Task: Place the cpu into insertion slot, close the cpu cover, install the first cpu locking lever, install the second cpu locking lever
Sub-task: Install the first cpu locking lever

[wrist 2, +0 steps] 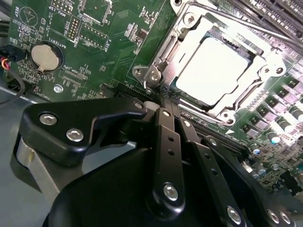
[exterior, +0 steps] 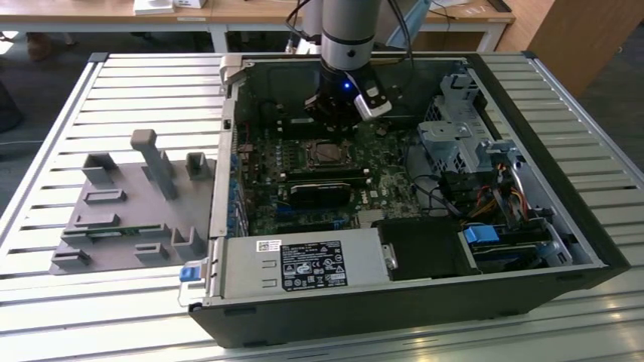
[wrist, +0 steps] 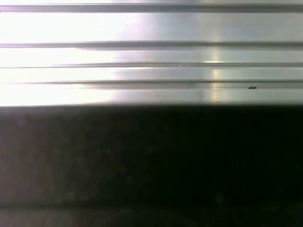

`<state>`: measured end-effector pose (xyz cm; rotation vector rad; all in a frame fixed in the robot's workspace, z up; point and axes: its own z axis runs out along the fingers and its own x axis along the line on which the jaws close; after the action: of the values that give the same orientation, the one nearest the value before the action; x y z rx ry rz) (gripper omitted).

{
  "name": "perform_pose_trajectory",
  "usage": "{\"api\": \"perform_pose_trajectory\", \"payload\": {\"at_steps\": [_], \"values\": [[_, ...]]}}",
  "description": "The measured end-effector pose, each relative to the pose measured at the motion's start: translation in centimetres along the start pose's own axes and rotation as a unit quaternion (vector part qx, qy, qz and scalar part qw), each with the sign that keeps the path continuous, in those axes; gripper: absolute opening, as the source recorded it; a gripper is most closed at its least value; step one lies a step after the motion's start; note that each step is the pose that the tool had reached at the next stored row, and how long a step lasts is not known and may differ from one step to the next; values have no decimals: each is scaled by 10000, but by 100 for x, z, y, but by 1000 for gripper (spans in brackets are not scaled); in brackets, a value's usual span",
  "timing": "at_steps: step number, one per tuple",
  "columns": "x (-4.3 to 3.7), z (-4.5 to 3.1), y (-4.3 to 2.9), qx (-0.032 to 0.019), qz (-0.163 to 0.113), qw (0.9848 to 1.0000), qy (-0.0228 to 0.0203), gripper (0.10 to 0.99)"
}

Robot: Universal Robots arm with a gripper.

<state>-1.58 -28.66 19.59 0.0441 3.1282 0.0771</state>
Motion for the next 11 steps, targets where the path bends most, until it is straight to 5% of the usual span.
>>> {"api": "perform_pose_trajectory", "payload": {"at_steps": [6,11], "values": [[-2,-9,9,-17,0,10000,-5,106],[-2,-148,13,-10,0,10000,-2,106]]}}
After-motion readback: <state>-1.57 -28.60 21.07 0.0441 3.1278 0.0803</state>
